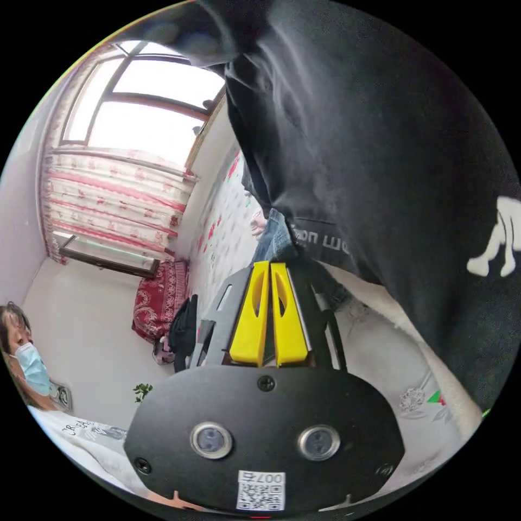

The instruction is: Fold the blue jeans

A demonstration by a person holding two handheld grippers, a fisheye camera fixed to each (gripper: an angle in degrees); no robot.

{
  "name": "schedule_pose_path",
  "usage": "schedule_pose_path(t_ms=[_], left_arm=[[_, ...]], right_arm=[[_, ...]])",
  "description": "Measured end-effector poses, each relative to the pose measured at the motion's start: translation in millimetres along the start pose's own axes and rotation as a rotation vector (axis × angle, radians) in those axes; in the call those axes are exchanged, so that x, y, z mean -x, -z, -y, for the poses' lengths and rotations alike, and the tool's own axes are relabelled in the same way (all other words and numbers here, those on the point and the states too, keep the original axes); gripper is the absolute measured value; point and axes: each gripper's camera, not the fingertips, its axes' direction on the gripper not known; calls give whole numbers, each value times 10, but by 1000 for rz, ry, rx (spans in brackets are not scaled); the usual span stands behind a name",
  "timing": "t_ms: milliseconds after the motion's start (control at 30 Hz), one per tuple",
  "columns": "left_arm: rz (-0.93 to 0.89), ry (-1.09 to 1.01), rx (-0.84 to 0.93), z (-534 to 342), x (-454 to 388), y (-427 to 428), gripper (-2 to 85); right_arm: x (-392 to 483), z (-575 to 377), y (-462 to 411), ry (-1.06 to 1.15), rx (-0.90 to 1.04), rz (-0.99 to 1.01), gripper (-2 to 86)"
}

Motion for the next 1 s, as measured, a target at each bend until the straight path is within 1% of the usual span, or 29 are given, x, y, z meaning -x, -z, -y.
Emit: schedule_pose_path(t_ms=[33, 100, 133, 167, 200, 233, 267, 333, 433, 500, 567, 667, 733, 833, 900, 933, 1000], left_arm=[[-33, 21, -5, 10, 147, 83, -10], [-28, -23, 24, 18, 122, 22, -10], [-46, -49, 82, 21, 40, -156, -10], [-87, -43, 154, 17, -49, -397, -10], [-95, -37, 186, 10, -99, -516, -10], [-87, -35, 243, -9, -201, -724, -10], [-58, -33, 258, -9, -278, -804, -10], [-12, -55, 243, 28, -318, -708, -10], [2, -64, 256, 82, -262, -577, -10], [-13, -64, 255, 107, -180, -497, -10], [-52, -13, 259, 144, -14, -391, -10], [-89, 42, 240, 126, 160, -213, -10], [-115, 41, 221, 97, 233, -35, -10], [-172, 5, 206, -7, 304, 316, -10], [-197, -48, 203, -102, 295, 531, -10], [-238, -87, 205, -170, 277, 644, -10], [-351, -118, 205, -258, 246, 754, -9]], right_arm=[[32, -15, 4, 18, 3, -19, -1], [-23, -95, -103, 25, 43, -124, 3], [-75, -121, -161, 14, 59, -158, 5], [-199, -181, -284, -18, 89, -235, 10], [-332, -240, -361, -84, 116, -297, 17], [-383, -274, -369, -109, 116, -297, 23], [-446, -351, -340, -144, 93, -260, 36], [-490, -465, -327, -170, 79, -247, 57], [-573, -606, -460, -182, 67, -231, 75], [-661, -604, -585, -225, 6, -143, 80], [-702, -561, -767, -249, -4, -98, 74], [-758, -568, -1014, -295, 47, -103, 41], [-709, -678, -920, -263, 2, -81, 25], [-580, -1011, -599, -153, -5, -145, 10], [-577, -1377, -196, -98, -14, -266, 5], [-598, -1461, -84, -97, -21, -307, 4], [-772, -1757, 350, -126, -66, -468, 5]])
